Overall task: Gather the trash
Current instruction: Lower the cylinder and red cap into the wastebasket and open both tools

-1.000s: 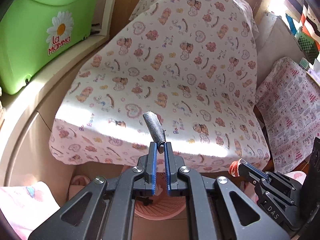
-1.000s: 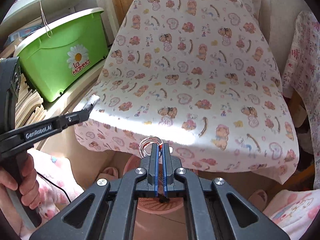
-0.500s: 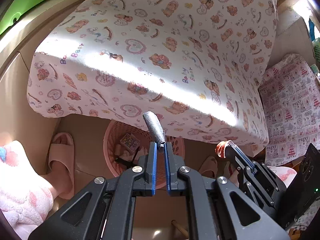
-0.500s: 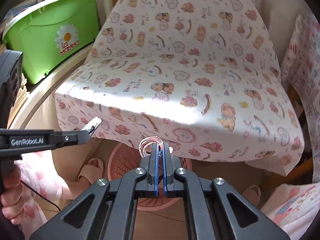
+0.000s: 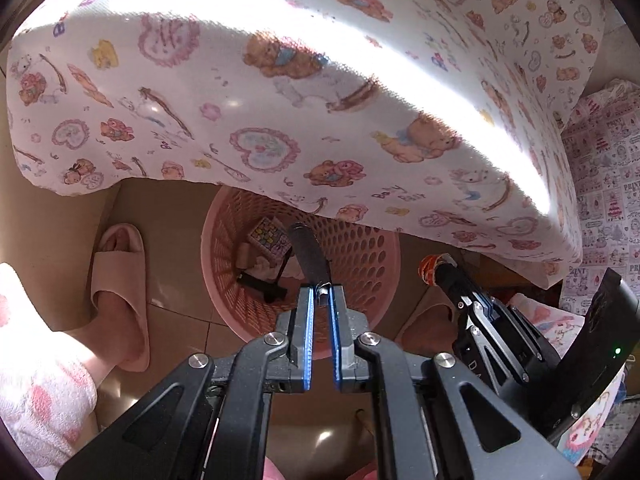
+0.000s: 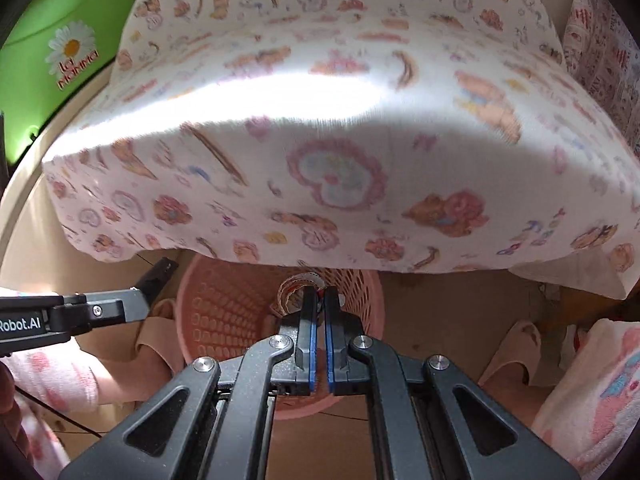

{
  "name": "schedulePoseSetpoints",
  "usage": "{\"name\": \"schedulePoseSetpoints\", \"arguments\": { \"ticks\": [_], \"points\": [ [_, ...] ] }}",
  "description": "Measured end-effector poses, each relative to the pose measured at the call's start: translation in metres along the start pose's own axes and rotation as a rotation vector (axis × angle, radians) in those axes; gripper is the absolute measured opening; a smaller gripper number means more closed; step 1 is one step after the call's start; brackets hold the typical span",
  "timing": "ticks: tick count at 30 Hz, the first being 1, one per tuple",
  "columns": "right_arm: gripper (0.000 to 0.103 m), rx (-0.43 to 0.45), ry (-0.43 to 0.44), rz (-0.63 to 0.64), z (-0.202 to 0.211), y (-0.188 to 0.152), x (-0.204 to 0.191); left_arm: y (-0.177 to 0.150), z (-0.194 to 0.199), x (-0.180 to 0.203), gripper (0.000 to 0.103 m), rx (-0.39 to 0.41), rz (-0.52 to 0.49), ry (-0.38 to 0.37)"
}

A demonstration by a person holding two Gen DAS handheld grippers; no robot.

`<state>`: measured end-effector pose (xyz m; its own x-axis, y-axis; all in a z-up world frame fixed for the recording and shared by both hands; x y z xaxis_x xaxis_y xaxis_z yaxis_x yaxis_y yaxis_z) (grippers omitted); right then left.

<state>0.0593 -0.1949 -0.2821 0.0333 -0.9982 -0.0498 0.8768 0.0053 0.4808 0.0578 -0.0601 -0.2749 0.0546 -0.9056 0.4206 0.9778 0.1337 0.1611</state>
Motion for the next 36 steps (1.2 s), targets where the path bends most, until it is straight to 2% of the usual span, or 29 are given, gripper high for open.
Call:
{"name": "schedulePoseSetpoints", "arguments": {
  "ticks": [3, 6, 11, 13, 16, 17, 18, 19, 20, 21, 26, 28, 30, 32, 36],
  "points": [
    [0.004, -0.072, 0.033, -0.032, -0.019, -0.008, -0.002, 0.004, -0.017, -0.007, 0.007, -0.021, 0.015, 0.028],
    [0.004, -0.071, -0.011, 0.015, -0.030, -0.013, -0.004, 0.002, -0.034, -0.021, 0.008, -0.066, 0.054, 0.054],
    [0.004, -0.096, -0.013, -0.010, -0.047, -0.021, -0.002, -0.002, -0.049, -0.027, 0.008, -0.091, 0.037, 0.088],
    [0.004, -0.094, -0.026, -0.029, -0.053, -0.022, 0.002, -0.005, -0.054, -0.032, 0.009, -0.106, 0.068, 0.080],
    [0.008, -0.097, -0.061, -0.052, -0.062, -0.025, 0.010, -0.006, -0.058, -0.042, 0.016, -0.112, 0.096, 0.099],
    [0.013, -0.099, -0.064, -0.061, -0.063, -0.026, 0.013, -0.005, -0.058, -0.043, 0.019, -0.110, 0.098, 0.110],
    [0.023, -0.101, -0.063, -0.072, -0.065, -0.027, 0.015, -0.005, -0.057, -0.043, 0.028, -0.106, 0.102, 0.108],
    [0.030, -0.097, -0.061, -0.083, -0.065, -0.027, 0.017, -0.004, -0.056, -0.043, 0.039, -0.100, 0.107, 0.102],
    [0.040, -0.086, -0.058, -0.091, -0.063, -0.026, 0.020, -0.003, -0.053, -0.043, 0.044, -0.088, 0.109, 0.098],
    [0.044, -0.070, -0.058, -0.099, -0.060, -0.024, 0.022, -0.002, -0.050, -0.042, 0.047, -0.075, 0.106, 0.100],
    [0.046, -0.059, -0.056, -0.112, -0.051, -0.018, 0.027, 0.003, -0.036, -0.029, 0.049, -0.036, 0.050, 0.125],
    [0.050, -0.055, -0.061, -0.124, -0.046, -0.017, 0.029, 0.003, -0.029, -0.023, 0.051, -0.023, 0.027, 0.127],
    [0.063, -0.041, -0.069, -0.136, -0.037, -0.013, 0.031, 0.005, -0.019, -0.017, 0.052, -0.003, 0.008, 0.119],
    [0.070, -0.022, -0.073, -0.143, -0.027, -0.004, 0.032, 0.007, -0.008, -0.012, 0.054, 0.027, -0.013, 0.113],
    [0.079, -0.006, -0.087, -0.175, -0.006, 0.005, 0.040, 0.013, 0.018, 0.001, 0.054, 0.100, -0.076, 0.141]
  ]
}}
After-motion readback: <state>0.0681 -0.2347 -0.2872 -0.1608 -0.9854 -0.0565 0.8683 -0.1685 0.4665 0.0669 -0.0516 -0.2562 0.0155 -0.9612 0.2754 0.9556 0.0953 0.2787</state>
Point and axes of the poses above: each gripper's, at about its wrist camera, not at the fingertips, and z roughly against the way its jaws point, x to its right, y to its top, the point moved 8 cm from there along -z, roughly the way its jaws point, and after that the axes turned 4 degrees about -y, right-handed, at the moved point
